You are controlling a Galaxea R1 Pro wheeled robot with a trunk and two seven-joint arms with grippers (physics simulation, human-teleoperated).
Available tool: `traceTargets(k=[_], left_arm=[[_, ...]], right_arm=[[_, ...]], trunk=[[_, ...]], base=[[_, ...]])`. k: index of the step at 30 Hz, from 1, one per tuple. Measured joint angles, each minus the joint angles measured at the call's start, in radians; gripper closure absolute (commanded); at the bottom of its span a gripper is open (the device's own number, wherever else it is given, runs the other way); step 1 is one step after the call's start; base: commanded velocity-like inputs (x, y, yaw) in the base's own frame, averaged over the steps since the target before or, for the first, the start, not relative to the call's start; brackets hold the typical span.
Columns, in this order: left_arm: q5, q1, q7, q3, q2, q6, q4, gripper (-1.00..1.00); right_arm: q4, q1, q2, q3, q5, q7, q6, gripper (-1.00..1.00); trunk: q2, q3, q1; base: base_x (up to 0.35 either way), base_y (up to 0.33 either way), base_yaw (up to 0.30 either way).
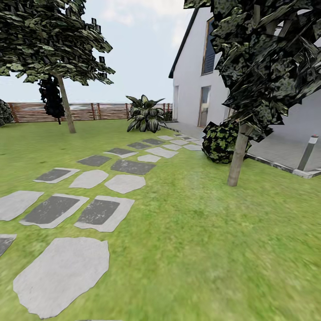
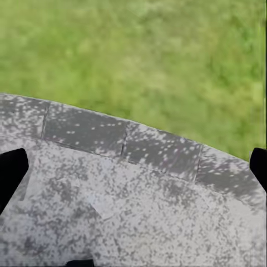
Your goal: Pick up the pesticide atomizer in the garden and spray insectifuge to fully cover both potted plants in the garden.
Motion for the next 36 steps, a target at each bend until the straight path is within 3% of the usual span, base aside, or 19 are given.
traceTargets(k=[1,5,10,12,13,23,36], left_arm=[[0.000,0.009,0.000,0.000,0.003,-0.002,0.000,-1.00],[0.001,-0.070,-0.001,-0.001,0.016,-0.009,-0.002,-1.00],[0.003,-0.129,-0.004,-0.001,0.017,-0.036,-0.002,-1.00],[0.004,-0.137,-0.004,-0.001,0.015,-0.075,0.000,-1.00],[0.004,-0.142,-0.003,0.002,0.009,-0.141,0.008,-1.00],[0.004,-0.131,-0.003,0.000,0.011,-0.267,0.107,-1.00],[0.005,-0.131,-0.002,0.001,0.015,-0.279,0.109,-1.00]], right_arm=[[-0.021,-0.001,-0.003,-0.004,0.000,0.000,0.000,-1.00],[-0.124,-0.003,-0.009,-0.063,-0.001,0.001,-0.001,-1.00],[-0.185,-0.003,-0.010,-0.098,-0.001,0.006,-0.025,-1.00],[-0.186,-0.003,-0.009,-0.101,0.000,0.006,-0.044,-1.00],[-0.185,-0.003,-0.002,-0.098,0.003,0.004,-0.070,-1.00],[-0.099,-0.002,0.005,-0.099,-0.002,0.004,-0.087,-1.00],[-0.095,-0.002,0.007,-0.102,-0.004,0.003,-0.086,-1.00]], trunk=[[0.000,0.000,0.000],[0.000,0.000,0.000],[0.000,0.000,0.000],[0.000,0.000,0.000],[0.000,0.000,0.000],[0.000,0.000,0.000],[0.000,-0.001,0.000]], base=[[0.000,0.000,0.000],[0.000,0.000,0.000],[0.000,0.000,0.000],[0.000,0.000,0.000],[0.000,0.000,0.000],[0.000,0.000,-0.201],[0.000,0.000,-0.269]])
